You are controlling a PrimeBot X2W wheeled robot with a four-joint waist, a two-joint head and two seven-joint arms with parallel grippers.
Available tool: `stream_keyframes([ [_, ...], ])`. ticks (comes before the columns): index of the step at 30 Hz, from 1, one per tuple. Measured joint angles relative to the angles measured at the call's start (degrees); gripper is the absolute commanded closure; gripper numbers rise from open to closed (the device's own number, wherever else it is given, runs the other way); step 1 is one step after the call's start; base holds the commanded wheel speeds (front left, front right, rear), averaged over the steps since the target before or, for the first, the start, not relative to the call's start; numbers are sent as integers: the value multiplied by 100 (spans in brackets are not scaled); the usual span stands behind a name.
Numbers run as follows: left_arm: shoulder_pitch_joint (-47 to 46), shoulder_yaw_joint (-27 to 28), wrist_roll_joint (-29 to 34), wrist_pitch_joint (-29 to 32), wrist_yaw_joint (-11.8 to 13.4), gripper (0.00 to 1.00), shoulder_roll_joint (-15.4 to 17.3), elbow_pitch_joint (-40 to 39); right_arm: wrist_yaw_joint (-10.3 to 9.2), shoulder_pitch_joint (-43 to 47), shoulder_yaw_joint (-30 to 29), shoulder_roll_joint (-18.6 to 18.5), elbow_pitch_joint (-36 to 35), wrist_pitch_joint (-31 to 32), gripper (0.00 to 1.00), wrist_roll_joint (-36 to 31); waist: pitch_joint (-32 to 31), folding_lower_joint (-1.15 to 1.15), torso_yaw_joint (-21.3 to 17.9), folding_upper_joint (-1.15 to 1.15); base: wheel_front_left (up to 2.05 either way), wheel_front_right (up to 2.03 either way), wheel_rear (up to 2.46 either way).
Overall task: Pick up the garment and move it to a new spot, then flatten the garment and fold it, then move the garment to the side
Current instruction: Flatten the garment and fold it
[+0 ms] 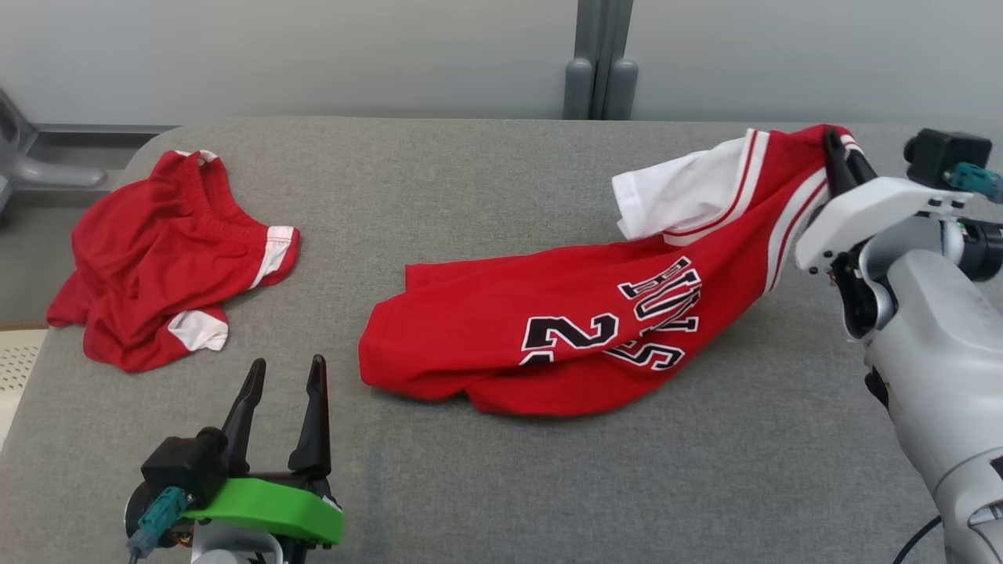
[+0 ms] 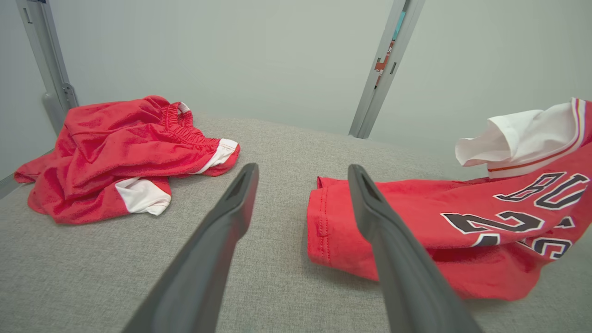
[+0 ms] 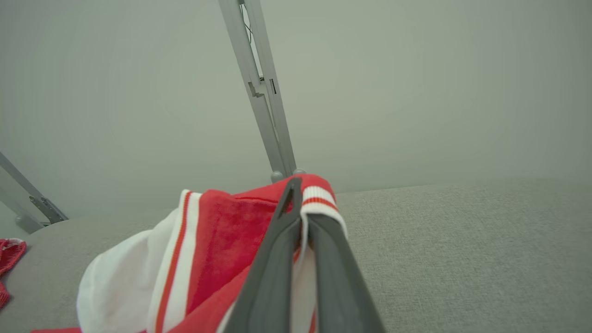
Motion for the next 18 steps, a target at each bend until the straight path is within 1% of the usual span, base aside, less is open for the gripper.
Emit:
stream_keyframes([
  [2,-11,3,2,0,-13,0,3,3,0,127,-283,-56,26,-1,100,-79,24,0,-48,0,0,0,0],
  [3,-18,1,8,0,-14,0,3,4,1,196,-443,-77,25,-1,87,-133,35,0,-77,0,0,0,0],
  [4,-24,-2,9,0,-20,0,3,9,1,248,-577,-94,27,-1,54,-192,45,0,-103,0,0,0,0],
  [5,-35,-10,11,0,-22,0,2,14,0,298,-713,-109,40,-2,0,-255,51,0,-129,0,0,0,0],
  [7,-66,-30,20,0,-27,0,-3,22,0,392,-926,-82,85,-2,0,-344,50,0,-178,0,0,0,0],
  [10,-72,-44,32,0,-29,0,-11,52,0,524,-926,77,224,7,0,-442,11,0,-227,0,0,0,0],
  [12,-70,-48,32,0,-42,0,-10,74,0,567,-861,202,256,170,0,-443,-38,0,-255,0,0,0,0],
  [15,-49,-48,32,0,-42,0,-11,79,0,711,-706,275,156,470,0,-430,-119,0,-299,0,0,0,0],
  [18,1,-48,31,0,-37,0,-13,79,0,937,-499,348,-37,960,0,-376,-196,0,-340,0,0,0,0],
])
